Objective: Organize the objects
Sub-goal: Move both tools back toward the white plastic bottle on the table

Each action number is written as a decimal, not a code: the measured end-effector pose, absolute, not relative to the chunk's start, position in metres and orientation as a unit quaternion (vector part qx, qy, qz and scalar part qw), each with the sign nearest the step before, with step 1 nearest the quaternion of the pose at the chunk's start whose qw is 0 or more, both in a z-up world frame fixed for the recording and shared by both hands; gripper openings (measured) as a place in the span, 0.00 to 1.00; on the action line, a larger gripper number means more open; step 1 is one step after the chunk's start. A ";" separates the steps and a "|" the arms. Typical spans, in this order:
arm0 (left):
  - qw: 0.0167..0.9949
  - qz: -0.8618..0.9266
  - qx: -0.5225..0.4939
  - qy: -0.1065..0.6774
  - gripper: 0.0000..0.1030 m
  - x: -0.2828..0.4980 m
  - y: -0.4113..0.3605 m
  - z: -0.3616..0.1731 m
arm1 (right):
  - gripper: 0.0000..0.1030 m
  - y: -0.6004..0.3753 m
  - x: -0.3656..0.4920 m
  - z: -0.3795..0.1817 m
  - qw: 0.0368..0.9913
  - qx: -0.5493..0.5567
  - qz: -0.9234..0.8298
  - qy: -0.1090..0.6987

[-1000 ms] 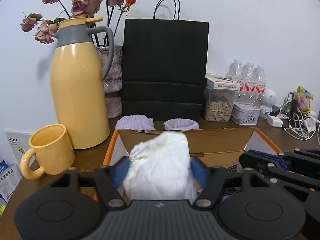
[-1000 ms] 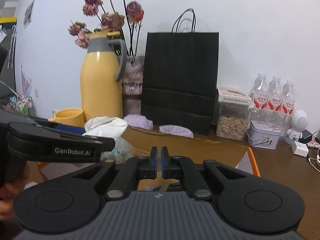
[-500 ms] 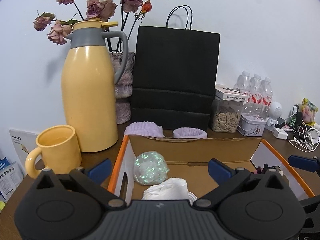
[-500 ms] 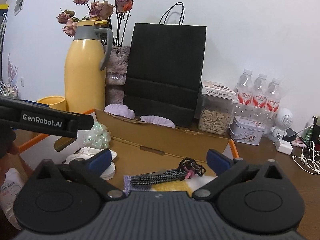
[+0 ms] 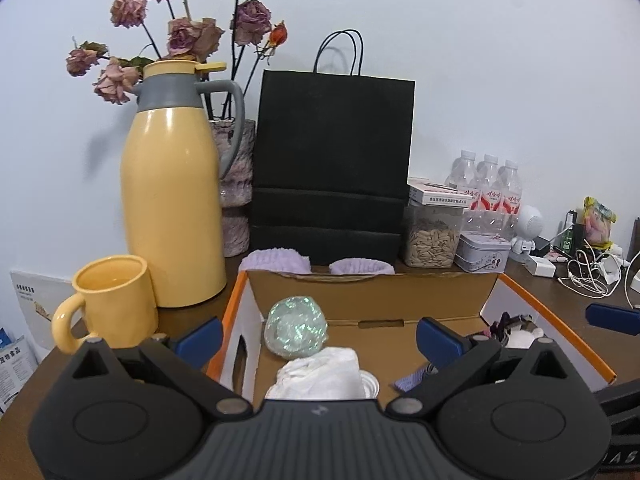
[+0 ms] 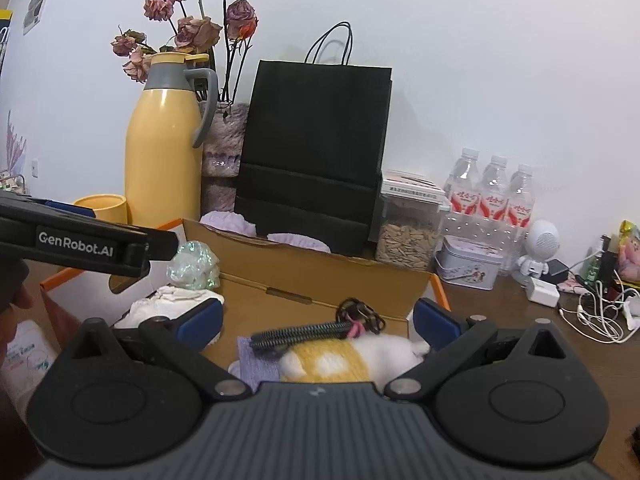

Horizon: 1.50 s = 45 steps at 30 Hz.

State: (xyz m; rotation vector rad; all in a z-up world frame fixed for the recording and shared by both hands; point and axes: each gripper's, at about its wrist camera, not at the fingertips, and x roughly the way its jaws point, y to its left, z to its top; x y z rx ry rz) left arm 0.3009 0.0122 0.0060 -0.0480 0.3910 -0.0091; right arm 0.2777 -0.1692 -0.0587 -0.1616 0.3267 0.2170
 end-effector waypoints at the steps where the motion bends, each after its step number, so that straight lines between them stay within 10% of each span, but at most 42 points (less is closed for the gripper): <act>1: 0.981 -0.003 -0.025 0.193 1.00 0.298 0.013 0.006 | 1.00 -0.171 0.274 -0.059 0.978 -0.078 0.107 0.161; 45: 0.957 0.037 -0.003 0.288 1.00 0.203 0.036 -0.055 | 1.00 -0.202 0.181 -0.108 0.967 -0.040 0.070 0.242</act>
